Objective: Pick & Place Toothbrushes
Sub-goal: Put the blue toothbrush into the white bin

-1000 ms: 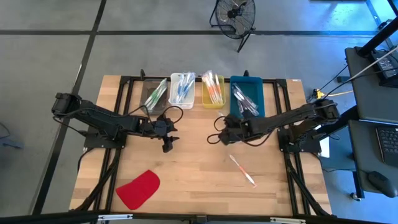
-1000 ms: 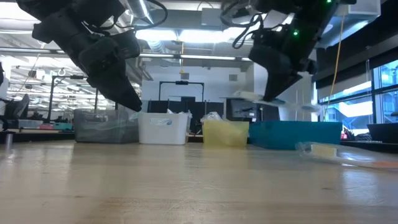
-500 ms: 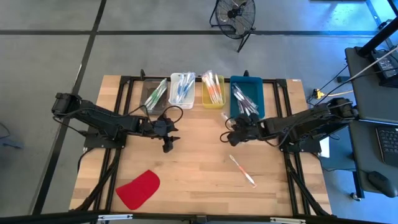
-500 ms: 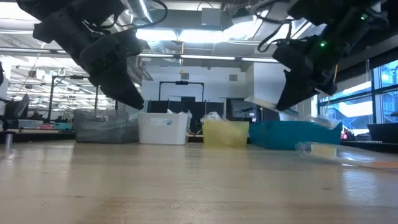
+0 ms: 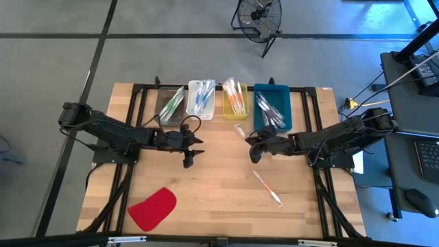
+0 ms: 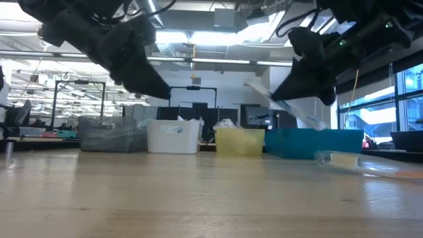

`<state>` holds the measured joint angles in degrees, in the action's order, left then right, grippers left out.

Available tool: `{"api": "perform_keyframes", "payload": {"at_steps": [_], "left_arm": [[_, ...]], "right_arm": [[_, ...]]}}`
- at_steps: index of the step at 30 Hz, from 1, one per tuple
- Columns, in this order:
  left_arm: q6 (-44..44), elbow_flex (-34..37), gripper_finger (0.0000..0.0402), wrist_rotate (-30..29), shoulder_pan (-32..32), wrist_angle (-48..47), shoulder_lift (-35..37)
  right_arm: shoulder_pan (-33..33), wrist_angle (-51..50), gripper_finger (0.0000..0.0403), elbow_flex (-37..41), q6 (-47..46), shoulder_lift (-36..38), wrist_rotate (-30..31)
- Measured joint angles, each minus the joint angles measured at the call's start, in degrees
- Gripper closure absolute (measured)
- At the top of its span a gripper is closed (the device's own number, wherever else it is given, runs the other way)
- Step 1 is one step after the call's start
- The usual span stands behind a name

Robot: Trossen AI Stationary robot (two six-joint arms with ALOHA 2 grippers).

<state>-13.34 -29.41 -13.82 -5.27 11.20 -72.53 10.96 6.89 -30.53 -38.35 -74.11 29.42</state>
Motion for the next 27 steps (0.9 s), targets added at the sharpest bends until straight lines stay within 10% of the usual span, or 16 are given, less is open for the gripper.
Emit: {"api": "perform_keyframes", "payload": {"at_steps": [27], "left_arm": [[-1.01, 0.0, 0.021, 5.8, 4.38, 37.0, -13.33]], "right_arm": [[1.06, 23.39, 0.039, 0.88, 15.76, -0.88, -6.33]]}}
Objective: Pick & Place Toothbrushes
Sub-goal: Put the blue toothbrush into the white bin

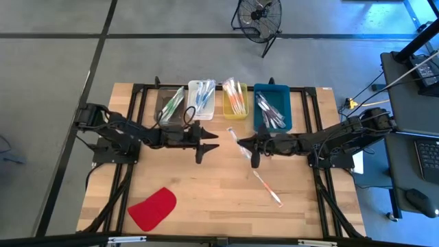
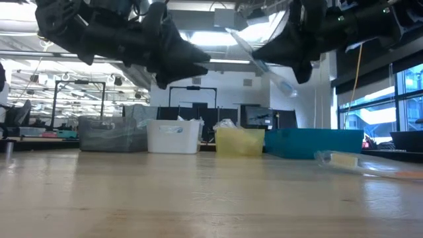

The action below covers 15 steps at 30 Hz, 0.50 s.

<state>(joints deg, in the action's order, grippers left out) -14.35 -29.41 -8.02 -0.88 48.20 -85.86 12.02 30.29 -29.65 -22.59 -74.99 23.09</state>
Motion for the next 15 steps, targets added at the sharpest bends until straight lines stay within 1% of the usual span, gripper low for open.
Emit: {"api": "perform_keyframes", "payload": {"at_steps": [4, 8, 15], "left_arm": [[0.07, -0.04, 0.021, 2.99, 0.81, 2.76, 0.0], [0.11, -0.04, 0.021, 5.3, 1.05, 4.0, 0.0], [1.02, -0.04, 0.0211, 6.66, 1.05, 4.01, 0.0]], "right_arm": [[0.1, 6.36, 0.039, 0.0, 2.52, -2.62, -3.12], [0.1, 11.04, 0.039, 0.0, 3.58, -5.96, -3.26], [0.09, 21.56, 0.039, 0.0, 3.82, -12.88, -7.15]]}}
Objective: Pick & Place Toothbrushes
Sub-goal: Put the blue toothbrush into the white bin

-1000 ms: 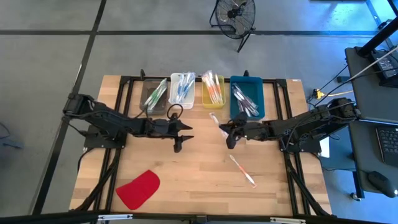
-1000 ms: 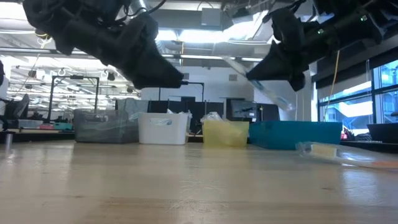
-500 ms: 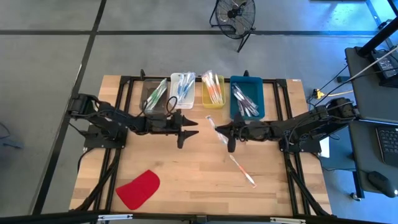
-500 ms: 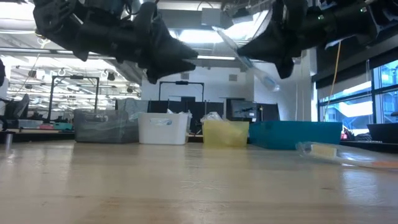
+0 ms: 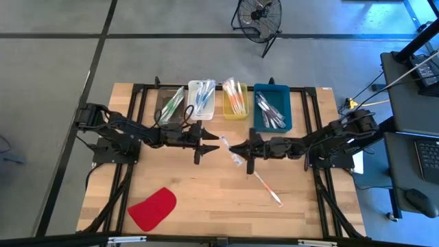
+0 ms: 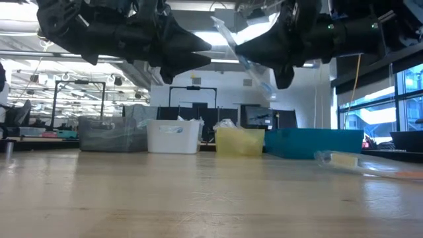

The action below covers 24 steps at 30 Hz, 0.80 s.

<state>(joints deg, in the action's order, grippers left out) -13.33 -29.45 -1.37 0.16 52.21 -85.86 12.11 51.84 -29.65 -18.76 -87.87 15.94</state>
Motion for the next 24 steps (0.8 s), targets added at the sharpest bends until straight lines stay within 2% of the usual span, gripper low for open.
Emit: {"api": "perform_keyframes", "payload": {"at_steps": [6, 13, 24], "left_arm": [[0.78, 0.0, 0.0212, 2.76, 0.0, 0.31, 0.0], [0.69, -0.02, 0.0212, 3.61, 0.0, 0.81, 0.0], [0.64, -0.02, 0.0213, 3.69, -0.07, 0.81, 0.0]], "right_arm": [[-0.06, 3.01, 0.039, -0.32, -0.26, -3.22, -0.41], [-0.06, 2.79, 0.039, -4.64, 0.27, -8.28, -0.54], [-0.16, 0.76, 0.039, -7.58, 1.44, -9.51, -0.21]]}}
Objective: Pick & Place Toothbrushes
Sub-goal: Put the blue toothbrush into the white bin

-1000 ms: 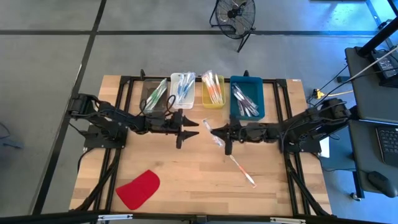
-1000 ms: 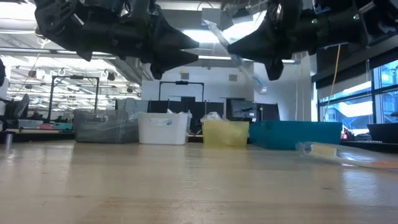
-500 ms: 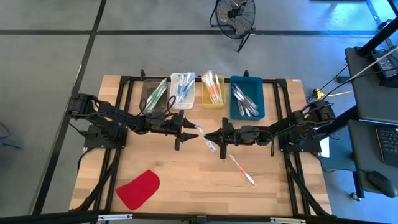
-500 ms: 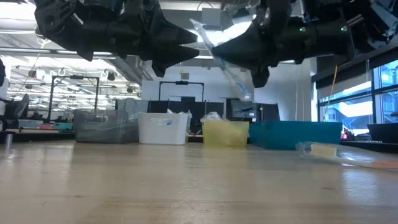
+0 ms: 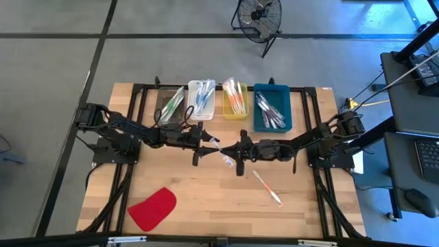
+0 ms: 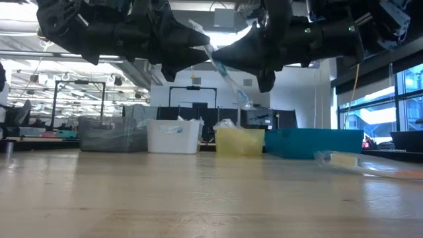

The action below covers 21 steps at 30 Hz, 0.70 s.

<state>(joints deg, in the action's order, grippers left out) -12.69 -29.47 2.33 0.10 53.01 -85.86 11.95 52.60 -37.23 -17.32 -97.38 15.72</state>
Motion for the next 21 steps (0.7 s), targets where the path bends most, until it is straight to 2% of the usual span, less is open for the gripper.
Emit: {"api": "perform_keyframes", "payload": {"at_steps": [6, 17, 21], "left_arm": [[0.0, -0.02, 0.0241, -0.02, 0.0, 0.05, 0.0], [0.85, -0.04, 0.0347, -0.13, 0.0, 1.31, 0.04], [0.76, -0.04, 0.0377, 0.42, 0.0, 1.31, 0.04]], "right_arm": [[-0.59, -1.55, 0.0389, -0.89, 0.1, 0.0, 1.21], [-0.66, -2.1, 0.0388, -1.49, 0.66, 0.02, 1.38], [-0.66, -2.14, 0.037, -1.49, 0.88, 0.02, 1.37]]}}
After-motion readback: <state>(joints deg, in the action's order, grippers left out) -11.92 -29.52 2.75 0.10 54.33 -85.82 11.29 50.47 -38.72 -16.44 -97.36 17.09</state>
